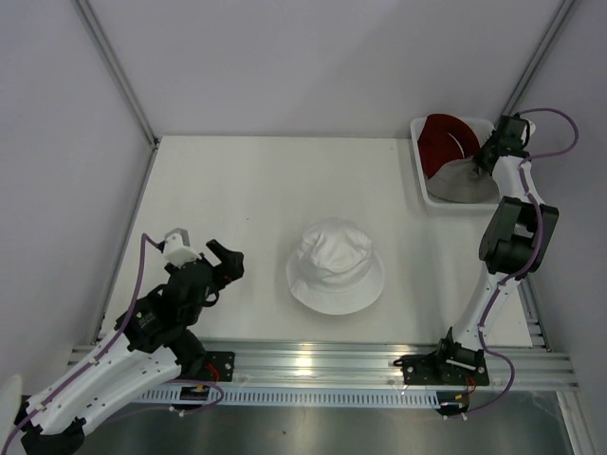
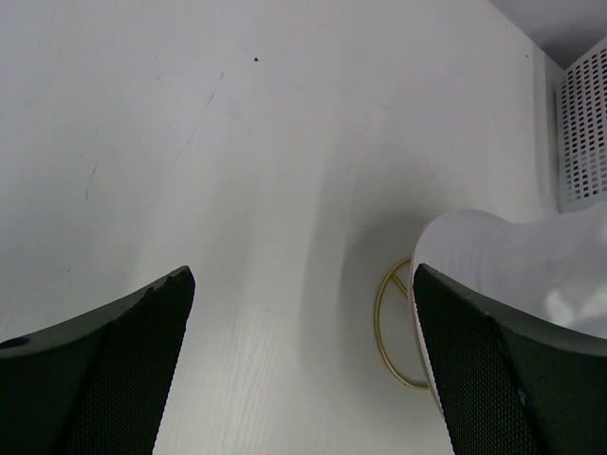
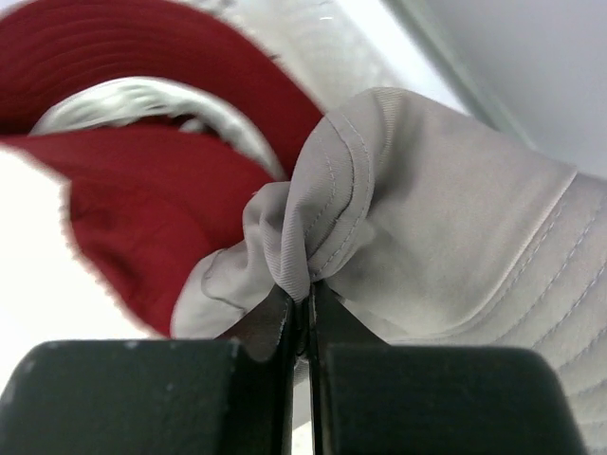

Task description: Stack the hats

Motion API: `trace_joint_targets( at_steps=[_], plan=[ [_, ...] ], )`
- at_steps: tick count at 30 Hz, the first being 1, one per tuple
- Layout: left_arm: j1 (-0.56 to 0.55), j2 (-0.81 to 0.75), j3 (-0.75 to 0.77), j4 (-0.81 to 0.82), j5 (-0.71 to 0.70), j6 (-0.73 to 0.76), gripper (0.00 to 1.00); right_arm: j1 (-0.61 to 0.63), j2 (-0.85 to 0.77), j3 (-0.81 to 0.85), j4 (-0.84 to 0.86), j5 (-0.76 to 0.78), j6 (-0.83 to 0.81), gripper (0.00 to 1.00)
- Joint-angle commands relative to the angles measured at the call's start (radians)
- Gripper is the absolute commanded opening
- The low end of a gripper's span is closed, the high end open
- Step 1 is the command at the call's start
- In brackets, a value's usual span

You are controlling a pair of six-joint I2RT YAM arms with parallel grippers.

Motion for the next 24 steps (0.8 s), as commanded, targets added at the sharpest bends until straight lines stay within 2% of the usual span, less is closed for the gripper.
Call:
trace_joint_targets(
  at_steps=[1,3,4,7,13,19,24],
  plan=[
    [0.009,0.019,0.024,0.045,-0.006,0.006,1.00,0.004,-0.194,-0.016,0.060,-0.155,0.027,0.00],
    [0.011,0.034,0.027,0.062,0.004,0.021,0.99,0.009,-0.300,-0.043,0.084,-0.262,0.041,0.00],
    [0.009,0.051,0.033,0.077,0.014,0.030,1.00,0.012,-0.338,-0.086,0.138,-0.399,0.060,0.00],
    [0.012,0.081,0.063,0.086,0.025,0.061,0.99,0.047,-0.485,-0.131,0.193,-0.544,0.087,0.00],
    [0.018,0.129,0.120,0.115,0.024,0.109,0.99,0.208,-0.711,-0.151,0.167,-0.669,0.139,0.00],
    [0.027,0.114,0.166,0.256,0.076,0.194,0.99,0.431,-0.828,-0.271,0.305,-0.796,0.272,0.00],
    [0.029,0.091,0.188,0.241,0.099,0.202,0.99,0.564,-0.880,-0.277,0.206,-0.812,0.248,0.00]
  ],
)
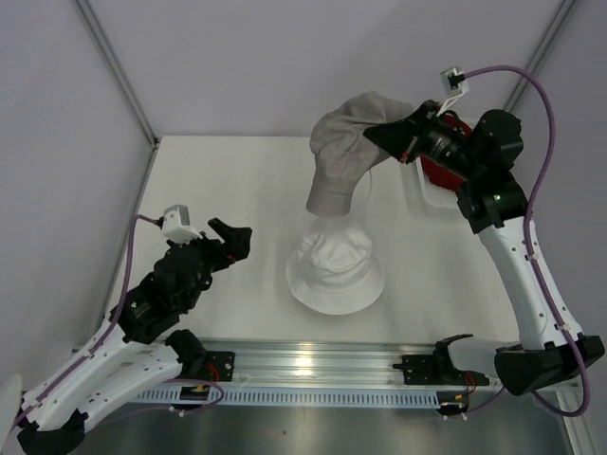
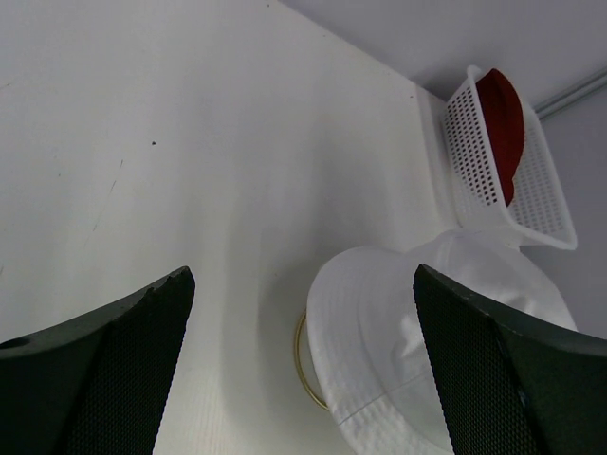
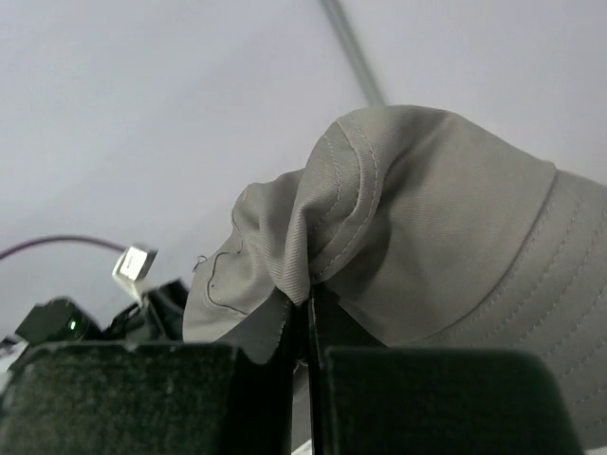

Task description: Stack the hats

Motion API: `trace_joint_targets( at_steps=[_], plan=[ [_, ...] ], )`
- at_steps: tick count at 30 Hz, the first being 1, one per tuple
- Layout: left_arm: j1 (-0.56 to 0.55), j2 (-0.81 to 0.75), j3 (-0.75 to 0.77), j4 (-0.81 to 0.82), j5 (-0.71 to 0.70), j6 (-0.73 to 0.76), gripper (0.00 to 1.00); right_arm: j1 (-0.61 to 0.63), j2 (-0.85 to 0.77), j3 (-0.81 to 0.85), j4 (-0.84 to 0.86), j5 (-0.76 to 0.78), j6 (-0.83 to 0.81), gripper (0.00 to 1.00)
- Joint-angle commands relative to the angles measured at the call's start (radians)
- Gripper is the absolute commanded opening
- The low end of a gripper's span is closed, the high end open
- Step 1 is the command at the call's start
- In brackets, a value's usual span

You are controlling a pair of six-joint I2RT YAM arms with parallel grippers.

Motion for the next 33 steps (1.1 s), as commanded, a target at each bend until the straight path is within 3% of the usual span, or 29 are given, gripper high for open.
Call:
trace_joint_targets(
  at_steps=[1,6,12,19,22,23,26,27,29,33],
  plan=[
    [0.010,-0.035,0.045,0.041,0.028,0.036,0.99,0.077,-0.030,-0.015,-0.051,-0.045,0.012,0.00],
    [0.011,-0.099,0.008,0.055,0.053,0.023,0.99,0.151,-0.070,-0.079,-0.136,-0.077,-0.031,0.00],
    [0.010,-0.109,-0.037,0.035,0.134,-0.033,0.99,0.221,-0.102,-0.265,-0.103,-0.149,0.023,0.00],
    [0.010,-0.090,-0.109,0.084,0.227,-0.073,0.99,0.296,-0.182,-0.346,-0.211,0.003,-0.034,0.00],
    [0.010,-0.078,-0.124,0.109,0.251,-0.153,0.99,0.296,-0.174,-0.398,-0.220,-0.011,-0.065,0.08],
    [0.010,-0.086,-0.147,0.113,0.235,-0.265,0.99,0.298,-0.171,-0.405,-0.249,-0.014,-0.104,0.13],
    [0.010,-0.124,-0.242,0.273,0.272,-0.345,1.00,0.296,-0.157,-0.389,-0.338,0.019,-0.163,0.18],
    [0.010,-0.139,-0.295,0.414,0.306,-0.371,0.98,0.298,-0.157,-0.380,-0.353,0.035,-0.187,0.20],
    [0.010,-0.133,-0.353,0.545,0.344,-0.376,0.97,0.296,-0.165,-0.377,-0.364,0.090,-0.197,0.27],
    [0.010,-0.051,-0.314,0.582,0.439,-0.385,0.96,0.296,-0.196,-0.402,-0.309,0.187,-0.166,0.26]
  ],
)
